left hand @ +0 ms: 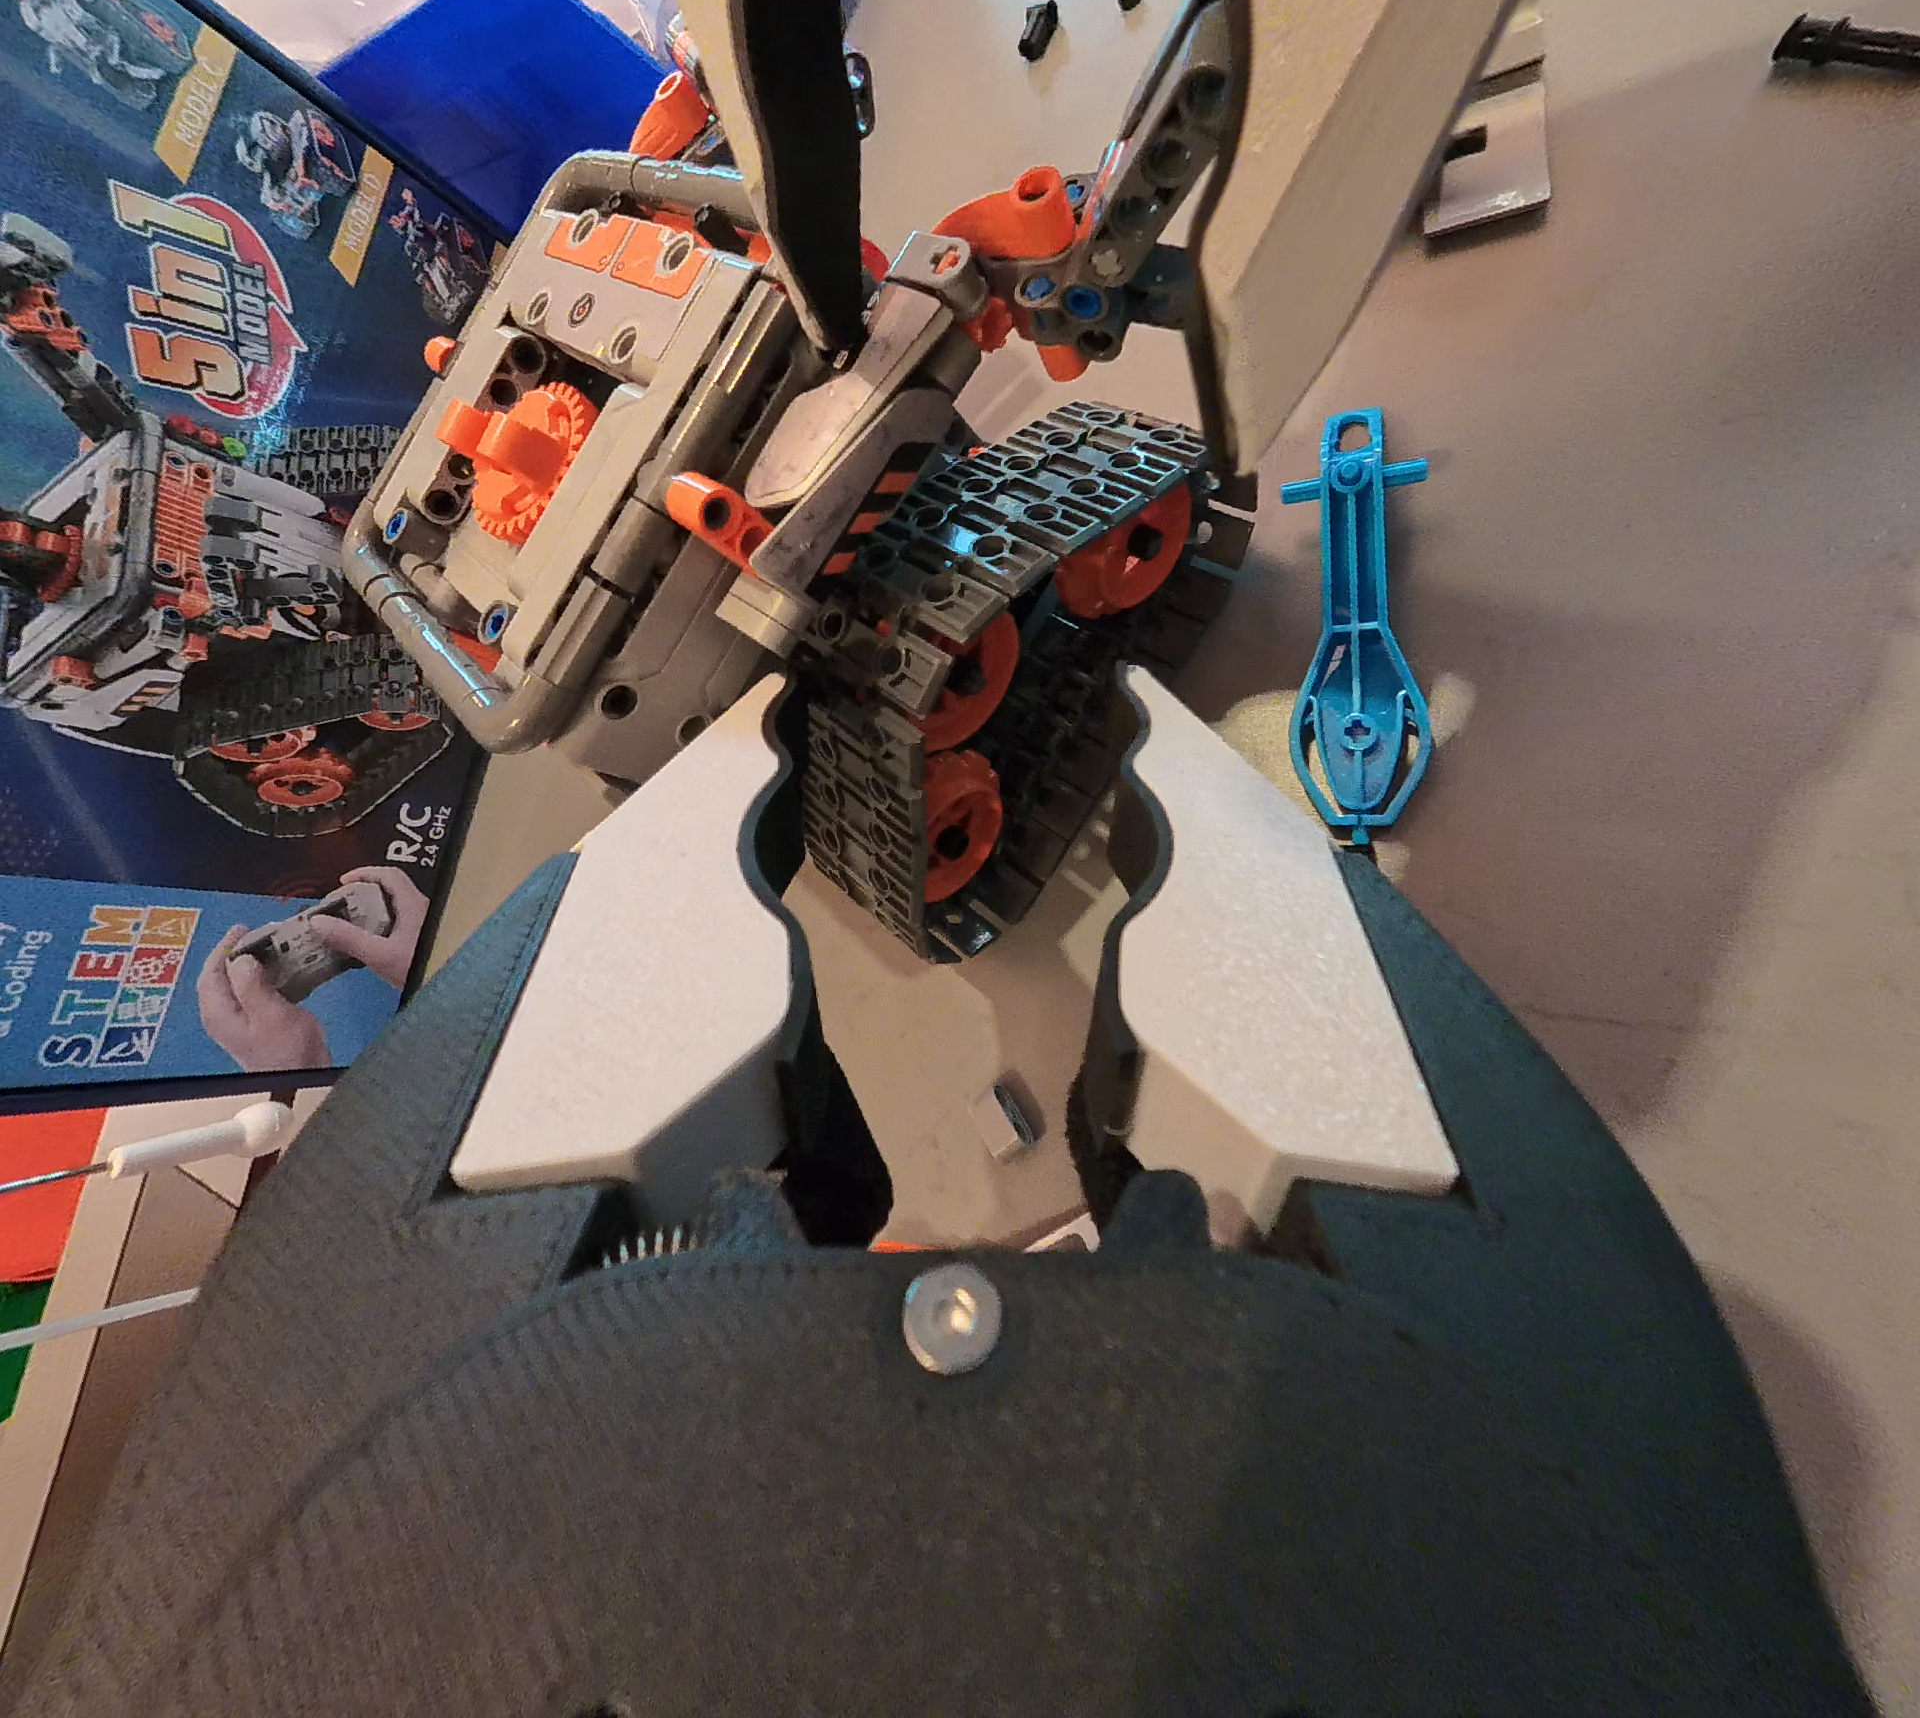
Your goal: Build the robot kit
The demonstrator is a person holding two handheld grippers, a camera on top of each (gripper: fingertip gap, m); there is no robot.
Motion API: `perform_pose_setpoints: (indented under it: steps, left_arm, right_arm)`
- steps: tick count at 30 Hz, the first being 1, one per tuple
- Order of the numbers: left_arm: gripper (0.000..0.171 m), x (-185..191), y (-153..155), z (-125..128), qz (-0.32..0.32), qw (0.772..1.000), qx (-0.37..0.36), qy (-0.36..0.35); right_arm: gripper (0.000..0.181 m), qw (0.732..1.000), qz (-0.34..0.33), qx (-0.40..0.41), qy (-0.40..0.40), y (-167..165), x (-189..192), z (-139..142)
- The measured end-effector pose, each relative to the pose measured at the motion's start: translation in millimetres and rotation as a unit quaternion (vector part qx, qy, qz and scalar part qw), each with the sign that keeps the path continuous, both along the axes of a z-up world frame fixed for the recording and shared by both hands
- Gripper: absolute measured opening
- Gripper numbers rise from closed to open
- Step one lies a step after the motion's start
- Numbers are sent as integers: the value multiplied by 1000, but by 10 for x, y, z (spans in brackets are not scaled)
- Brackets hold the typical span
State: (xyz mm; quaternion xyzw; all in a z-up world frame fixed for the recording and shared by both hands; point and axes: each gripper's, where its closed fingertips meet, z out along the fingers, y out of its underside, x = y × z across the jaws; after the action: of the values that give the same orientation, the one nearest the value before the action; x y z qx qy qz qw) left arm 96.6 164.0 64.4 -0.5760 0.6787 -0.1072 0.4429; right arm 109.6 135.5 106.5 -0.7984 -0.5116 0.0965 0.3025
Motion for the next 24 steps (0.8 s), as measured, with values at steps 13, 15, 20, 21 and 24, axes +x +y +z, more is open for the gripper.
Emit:
perform_pose_setpoints:
  steps: [13, 15, 20, 21, 24]
  left_arm:
    - [53, 9, 3, -71, 4, 1000, 0, 12]
    - [54, 13, 8, -78, 5, 1000, -2, 12]
    - [52, 25, 8, -73, 5, 1000, 0, 12]
    - [52, 26, 8, -74, 5, 1000, 0, 12]
    - [52, 28, 2, -77, 5, 1000, 0, 13]
  right_arm:
    - [56, 999, -23, -21, -14, -56, 149, 3]
    - [49, 999, -31, -18, -21, -50, 211, 1]
    - [44, 1000, -16, -6, -7, -68, 175, 81]
    - [43, 1000, -5, 11, -1, -49, 126, 102]
    - [49, 1000, -5, 16, -1, 7, 95, 42]
